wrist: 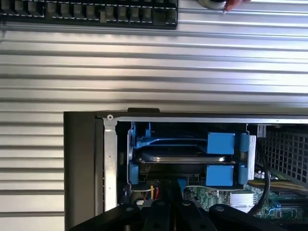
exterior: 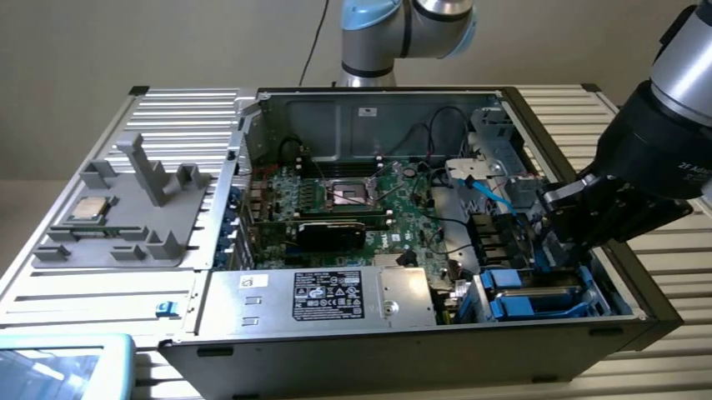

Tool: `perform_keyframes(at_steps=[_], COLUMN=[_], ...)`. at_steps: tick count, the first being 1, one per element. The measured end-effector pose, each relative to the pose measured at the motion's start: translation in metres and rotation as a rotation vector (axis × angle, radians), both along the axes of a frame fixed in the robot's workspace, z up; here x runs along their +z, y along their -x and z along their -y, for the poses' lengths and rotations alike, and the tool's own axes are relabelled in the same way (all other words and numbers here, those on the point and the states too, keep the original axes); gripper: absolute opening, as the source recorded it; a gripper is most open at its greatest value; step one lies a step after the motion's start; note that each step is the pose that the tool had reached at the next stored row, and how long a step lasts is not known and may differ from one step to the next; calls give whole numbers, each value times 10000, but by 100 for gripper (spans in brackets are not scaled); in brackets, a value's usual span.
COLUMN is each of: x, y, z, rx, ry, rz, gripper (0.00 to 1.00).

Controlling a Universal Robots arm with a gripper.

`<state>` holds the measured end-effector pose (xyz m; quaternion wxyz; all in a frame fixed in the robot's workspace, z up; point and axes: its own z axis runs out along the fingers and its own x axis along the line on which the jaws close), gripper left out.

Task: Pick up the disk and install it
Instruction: 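Insert the second disk wire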

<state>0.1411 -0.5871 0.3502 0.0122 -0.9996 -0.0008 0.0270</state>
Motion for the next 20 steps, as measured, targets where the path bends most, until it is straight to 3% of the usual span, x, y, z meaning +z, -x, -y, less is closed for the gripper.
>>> perform_keyframes(at_steps=[5,16,18,20], x=[-67,-105,-76,17], y=[0,-1,-1,-1], z=[0,1,1,1], rx=[0,0,0,-1], ry=[1,-8,-15,-11], rz=[0,-3,-6,-10], gripper=[11,11,11,11])
